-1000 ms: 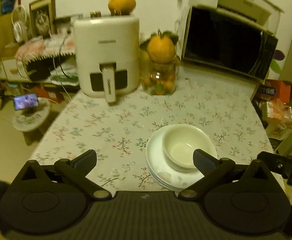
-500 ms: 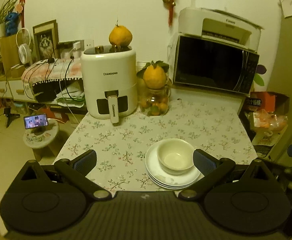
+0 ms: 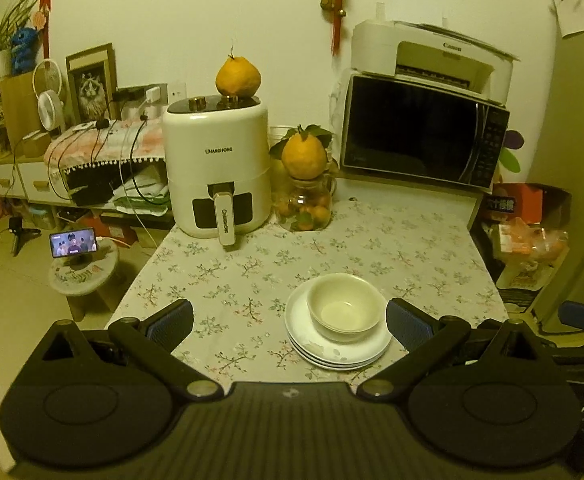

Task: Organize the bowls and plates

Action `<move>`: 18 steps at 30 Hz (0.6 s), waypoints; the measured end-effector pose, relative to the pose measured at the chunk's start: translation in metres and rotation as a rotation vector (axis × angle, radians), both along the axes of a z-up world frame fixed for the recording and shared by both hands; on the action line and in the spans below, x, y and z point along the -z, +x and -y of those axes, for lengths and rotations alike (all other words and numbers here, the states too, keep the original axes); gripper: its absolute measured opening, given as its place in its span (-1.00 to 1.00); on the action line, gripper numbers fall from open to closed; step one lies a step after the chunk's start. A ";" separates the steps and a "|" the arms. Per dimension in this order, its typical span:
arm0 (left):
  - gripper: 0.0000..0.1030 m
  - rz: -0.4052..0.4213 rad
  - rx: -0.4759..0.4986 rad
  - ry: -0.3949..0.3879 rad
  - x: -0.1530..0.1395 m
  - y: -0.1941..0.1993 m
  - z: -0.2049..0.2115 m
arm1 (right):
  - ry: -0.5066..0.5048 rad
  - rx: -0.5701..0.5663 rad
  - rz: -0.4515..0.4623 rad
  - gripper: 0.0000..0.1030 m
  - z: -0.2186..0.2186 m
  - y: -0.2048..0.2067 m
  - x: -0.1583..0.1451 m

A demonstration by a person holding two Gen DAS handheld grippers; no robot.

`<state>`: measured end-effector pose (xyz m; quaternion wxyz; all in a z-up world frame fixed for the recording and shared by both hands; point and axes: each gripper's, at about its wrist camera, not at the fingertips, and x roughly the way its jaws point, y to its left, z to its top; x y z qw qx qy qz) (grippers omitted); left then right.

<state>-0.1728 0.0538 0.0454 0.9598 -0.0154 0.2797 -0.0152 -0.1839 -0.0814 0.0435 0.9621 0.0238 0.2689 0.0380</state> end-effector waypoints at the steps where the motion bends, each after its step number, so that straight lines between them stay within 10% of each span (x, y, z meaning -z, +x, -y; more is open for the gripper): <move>1: 1.00 0.001 0.000 0.002 0.000 -0.001 0.001 | 0.005 0.002 0.000 0.96 0.000 -0.001 0.000; 18: 1.00 -0.022 0.014 0.005 0.003 0.002 0.000 | 0.033 0.019 -0.021 0.96 0.003 -0.001 0.004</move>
